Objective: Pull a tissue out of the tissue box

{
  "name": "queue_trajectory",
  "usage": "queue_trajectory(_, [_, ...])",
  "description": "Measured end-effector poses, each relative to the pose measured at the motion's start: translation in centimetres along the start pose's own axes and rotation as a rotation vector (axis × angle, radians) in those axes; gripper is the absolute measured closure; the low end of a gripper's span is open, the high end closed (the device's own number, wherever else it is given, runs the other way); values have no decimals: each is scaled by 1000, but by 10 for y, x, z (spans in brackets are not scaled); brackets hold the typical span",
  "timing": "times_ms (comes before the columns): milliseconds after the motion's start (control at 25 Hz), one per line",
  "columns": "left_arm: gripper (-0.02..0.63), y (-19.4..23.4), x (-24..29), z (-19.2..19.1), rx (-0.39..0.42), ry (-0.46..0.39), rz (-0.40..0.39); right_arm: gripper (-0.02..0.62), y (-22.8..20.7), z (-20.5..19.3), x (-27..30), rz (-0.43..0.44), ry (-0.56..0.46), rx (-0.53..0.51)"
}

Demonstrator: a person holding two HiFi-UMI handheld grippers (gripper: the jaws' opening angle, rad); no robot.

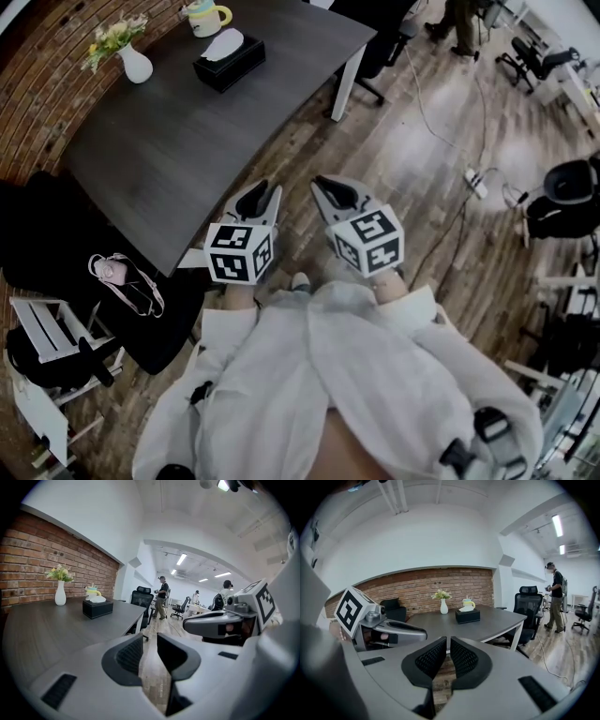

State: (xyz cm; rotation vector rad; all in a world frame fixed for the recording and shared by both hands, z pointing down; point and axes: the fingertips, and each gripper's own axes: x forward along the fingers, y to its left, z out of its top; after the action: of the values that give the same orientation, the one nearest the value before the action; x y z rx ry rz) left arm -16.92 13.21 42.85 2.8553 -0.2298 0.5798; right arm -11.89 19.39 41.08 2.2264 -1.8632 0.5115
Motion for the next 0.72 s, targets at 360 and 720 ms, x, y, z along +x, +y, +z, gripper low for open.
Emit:
queue_trajectory(360, [526,23,23,-3,-58,31,19,503,-8,3,41,87,48,-3])
queue_trajectory(720, [506,82,79,52,-59,1,134,486,-60,51,118,207,33,-35])
